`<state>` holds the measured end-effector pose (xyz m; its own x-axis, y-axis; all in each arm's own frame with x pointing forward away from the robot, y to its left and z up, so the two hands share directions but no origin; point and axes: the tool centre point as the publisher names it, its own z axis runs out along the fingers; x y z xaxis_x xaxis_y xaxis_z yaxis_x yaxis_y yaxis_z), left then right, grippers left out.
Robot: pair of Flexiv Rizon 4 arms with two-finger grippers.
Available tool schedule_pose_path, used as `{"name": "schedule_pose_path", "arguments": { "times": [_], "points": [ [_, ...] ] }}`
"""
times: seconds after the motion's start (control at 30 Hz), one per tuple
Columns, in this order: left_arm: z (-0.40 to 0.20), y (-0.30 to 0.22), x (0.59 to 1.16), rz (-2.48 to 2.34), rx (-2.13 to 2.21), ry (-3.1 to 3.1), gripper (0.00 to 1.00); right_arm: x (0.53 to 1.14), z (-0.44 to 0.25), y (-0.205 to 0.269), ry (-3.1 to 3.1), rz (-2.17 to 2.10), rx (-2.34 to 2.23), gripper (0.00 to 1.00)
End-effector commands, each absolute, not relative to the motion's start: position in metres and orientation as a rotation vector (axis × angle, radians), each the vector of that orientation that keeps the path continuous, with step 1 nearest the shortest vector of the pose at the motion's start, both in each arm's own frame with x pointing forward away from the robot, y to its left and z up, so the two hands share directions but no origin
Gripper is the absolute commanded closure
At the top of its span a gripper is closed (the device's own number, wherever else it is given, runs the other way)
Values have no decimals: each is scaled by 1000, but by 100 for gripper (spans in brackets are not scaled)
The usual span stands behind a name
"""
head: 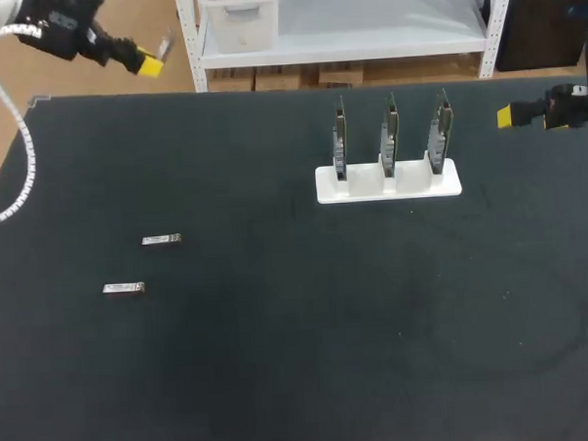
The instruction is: Pick up the optical module with the left hand, and insert it into the network port with the right hand.
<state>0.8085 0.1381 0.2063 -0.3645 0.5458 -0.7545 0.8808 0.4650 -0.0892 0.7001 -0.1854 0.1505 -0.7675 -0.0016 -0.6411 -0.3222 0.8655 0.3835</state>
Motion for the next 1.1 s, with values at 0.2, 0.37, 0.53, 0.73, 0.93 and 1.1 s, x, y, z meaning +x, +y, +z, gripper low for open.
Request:
{"name": "schedule_pose_path", "arguments": {
  "times": [0.2, 0.37, 0.53, 0.73, 0.93, 1.1],
  "points": [
    [220, 116, 793, -848, 952, 1654, 100, 699, 151, -185, 2376, 633, -231, 0],
    [222, 96, 792, -878, 1029, 1627, 100, 699, 151, -185, 2376, 633, -231, 0],
    [224, 79, 792, -899, 1076, 1603, 100, 699, 151, -185, 2376, 633, -231, 0],
    [224, 56, 785, -938, 1155, 1570, 100, 699, 151, -185, 2376, 633, -231, 0],
    [225, 35, 774, -993, 1201, 1544, 100, 699, 151, -185, 2376, 633, -231, 0],
    [222, 17, 766, -1039, 1222, 1530, 100, 699, 151, -185, 2376, 633, -231, 0]
  ]
}}
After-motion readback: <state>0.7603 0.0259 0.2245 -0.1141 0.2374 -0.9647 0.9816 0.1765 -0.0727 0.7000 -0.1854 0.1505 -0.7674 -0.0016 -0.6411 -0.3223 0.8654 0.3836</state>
